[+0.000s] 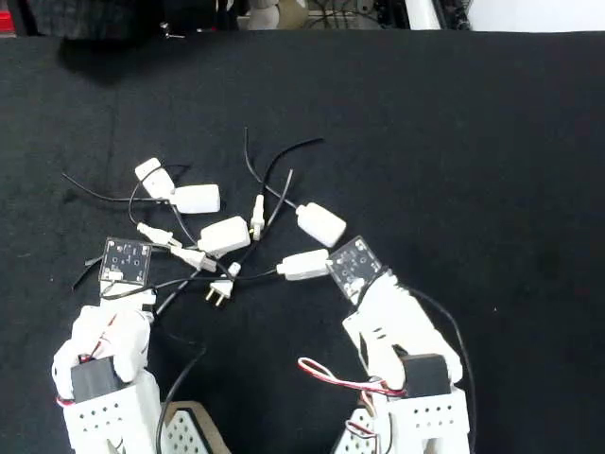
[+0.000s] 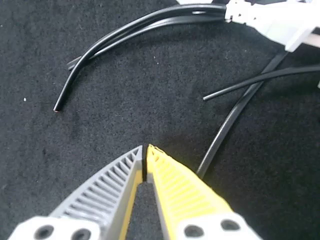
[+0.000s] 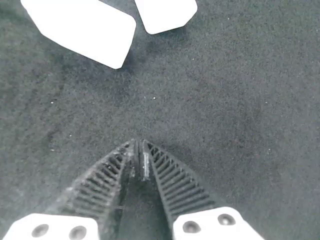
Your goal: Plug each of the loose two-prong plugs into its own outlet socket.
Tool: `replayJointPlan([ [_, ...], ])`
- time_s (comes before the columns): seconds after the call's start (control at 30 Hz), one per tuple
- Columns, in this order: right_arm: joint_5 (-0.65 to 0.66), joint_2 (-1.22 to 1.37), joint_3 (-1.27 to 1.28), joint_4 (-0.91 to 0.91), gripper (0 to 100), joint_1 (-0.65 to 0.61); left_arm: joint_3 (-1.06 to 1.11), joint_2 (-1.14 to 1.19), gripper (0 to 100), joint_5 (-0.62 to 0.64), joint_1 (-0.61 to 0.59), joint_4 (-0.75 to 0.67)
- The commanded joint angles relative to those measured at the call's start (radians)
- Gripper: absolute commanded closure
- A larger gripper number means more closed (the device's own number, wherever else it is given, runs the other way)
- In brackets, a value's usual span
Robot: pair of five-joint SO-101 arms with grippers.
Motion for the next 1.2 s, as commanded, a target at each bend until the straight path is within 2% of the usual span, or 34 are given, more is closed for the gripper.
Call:
replayJointPlan([
  [0.0,-0.006,-0.035,-0.004,-0.015,97.5,0.021,0.016,-0.002,96,0.003,0.004,0.006],
  [0.67,-0.008,-0.035,-0.004,-0.015,97.4,0.017,0.016,-0.002,96,0.003,0.004,0.006],
  [1.17,-0.005,-0.036,-0.005,-0.057,97.5,-0.1,0.016,-0.002,96,0.003,0.008,0.006],
])
